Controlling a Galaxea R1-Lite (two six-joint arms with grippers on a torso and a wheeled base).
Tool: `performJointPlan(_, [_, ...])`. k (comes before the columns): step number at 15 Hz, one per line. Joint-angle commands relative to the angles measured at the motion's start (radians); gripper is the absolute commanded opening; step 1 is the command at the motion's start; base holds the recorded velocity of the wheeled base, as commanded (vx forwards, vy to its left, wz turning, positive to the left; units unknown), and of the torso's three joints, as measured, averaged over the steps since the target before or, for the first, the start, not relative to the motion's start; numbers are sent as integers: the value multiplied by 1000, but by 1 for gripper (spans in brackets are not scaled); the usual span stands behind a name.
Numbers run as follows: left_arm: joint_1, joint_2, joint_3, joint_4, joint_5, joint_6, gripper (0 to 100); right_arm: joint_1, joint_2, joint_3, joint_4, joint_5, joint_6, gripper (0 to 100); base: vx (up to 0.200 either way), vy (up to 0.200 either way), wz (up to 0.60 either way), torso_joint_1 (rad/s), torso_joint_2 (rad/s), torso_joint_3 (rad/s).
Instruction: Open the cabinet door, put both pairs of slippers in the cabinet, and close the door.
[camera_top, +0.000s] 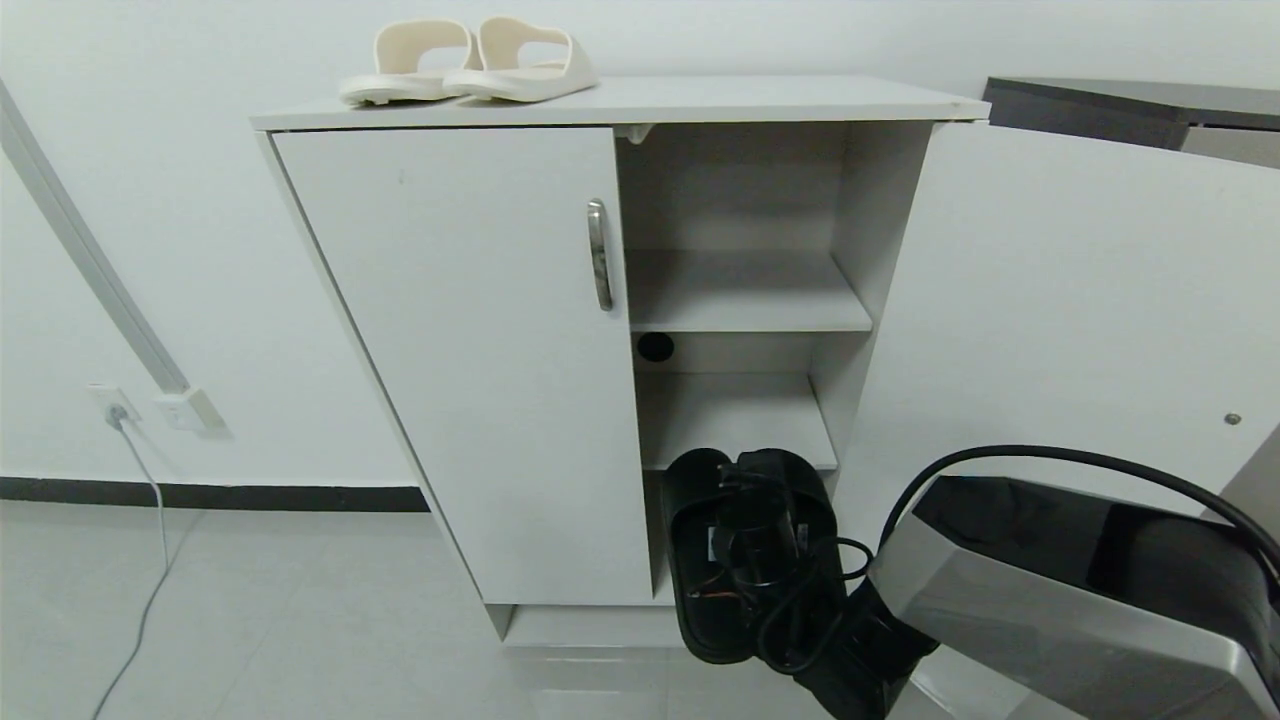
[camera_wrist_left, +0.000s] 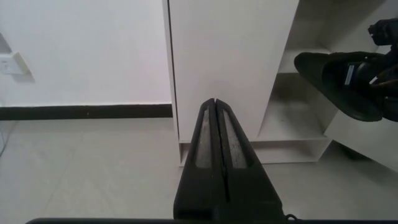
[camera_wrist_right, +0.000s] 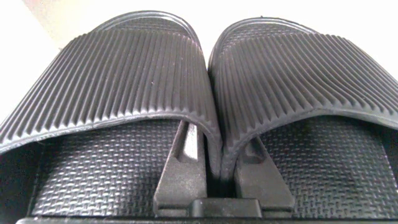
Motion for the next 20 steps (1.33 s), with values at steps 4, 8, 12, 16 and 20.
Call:
performJointPlan(4, [0, 2, 0, 0, 0, 1, 0, -2, 19, -11, -9, -10, -12, 0, 0, 0, 0, 1, 4, -171])
performJointPlan(8, [0, 2, 0, 0, 0, -1, 0, -18, 26, -8, -120, -12, -98, 0, 0, 0, 0, 6, 1, -192])
performJointPlan(12, [0, 2, 0, 0, 0, -1, 0, -30, 65, 22, -397, -10, -293, 0, 0, 0, 0, 5, 0, -176])
performJointPlan(16, [0, 2, 0, 0, 2, -1, 0, -38, 64, 19, -396, -10, -293, 0, 0, 0, 0, 0, 0, 0])
performJointPlan(20, [0, 2, 0, 0, 2, -2, 0, -38, 61, 18, -400, -8, -293, 0, 100, 0, 0, 0, 1, 1])
